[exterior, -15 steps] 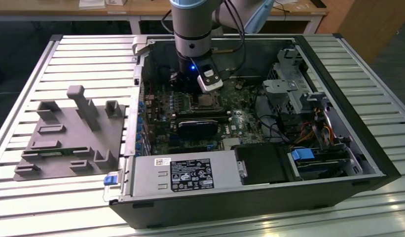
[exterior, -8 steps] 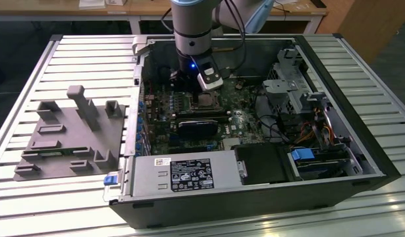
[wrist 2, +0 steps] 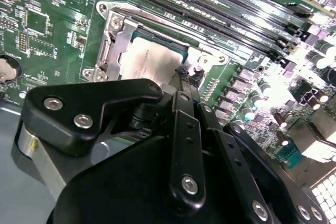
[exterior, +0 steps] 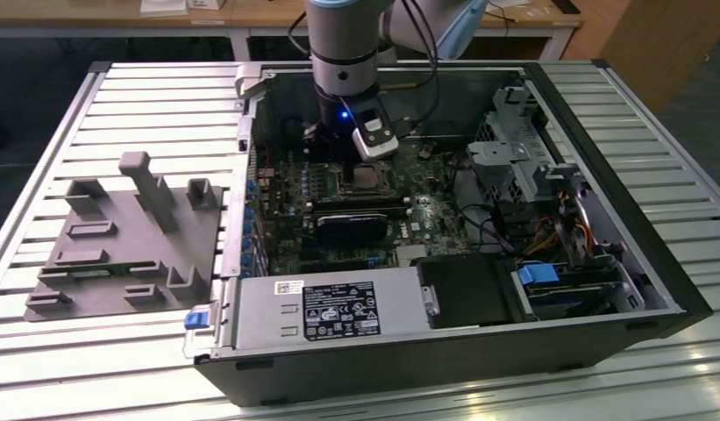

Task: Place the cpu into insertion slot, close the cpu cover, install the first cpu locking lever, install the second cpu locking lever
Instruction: 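Close the cpu cover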

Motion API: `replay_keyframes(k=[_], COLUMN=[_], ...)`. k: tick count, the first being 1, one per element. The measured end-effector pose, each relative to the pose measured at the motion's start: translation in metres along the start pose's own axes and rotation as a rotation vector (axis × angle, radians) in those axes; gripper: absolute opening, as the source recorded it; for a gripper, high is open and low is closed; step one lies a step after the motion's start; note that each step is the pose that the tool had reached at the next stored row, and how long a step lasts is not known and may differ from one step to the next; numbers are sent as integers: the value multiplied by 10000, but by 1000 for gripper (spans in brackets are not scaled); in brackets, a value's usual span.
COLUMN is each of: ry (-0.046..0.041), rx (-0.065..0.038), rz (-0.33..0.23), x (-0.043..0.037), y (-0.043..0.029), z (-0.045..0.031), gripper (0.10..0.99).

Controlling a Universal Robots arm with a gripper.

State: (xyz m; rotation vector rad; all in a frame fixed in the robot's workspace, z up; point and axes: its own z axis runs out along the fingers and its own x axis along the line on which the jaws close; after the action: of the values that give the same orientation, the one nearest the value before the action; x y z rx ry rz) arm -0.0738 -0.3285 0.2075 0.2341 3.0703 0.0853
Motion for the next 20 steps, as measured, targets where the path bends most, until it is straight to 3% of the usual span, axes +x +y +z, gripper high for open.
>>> replay_keyframes(k=[9,12,20], ry=[139,155,155], rx=[21,26,24], rz=[8,10,9], x=[-239,-248,-259], y=[36,38,50], z=[16,3,-191], gripper=[102,102,102])
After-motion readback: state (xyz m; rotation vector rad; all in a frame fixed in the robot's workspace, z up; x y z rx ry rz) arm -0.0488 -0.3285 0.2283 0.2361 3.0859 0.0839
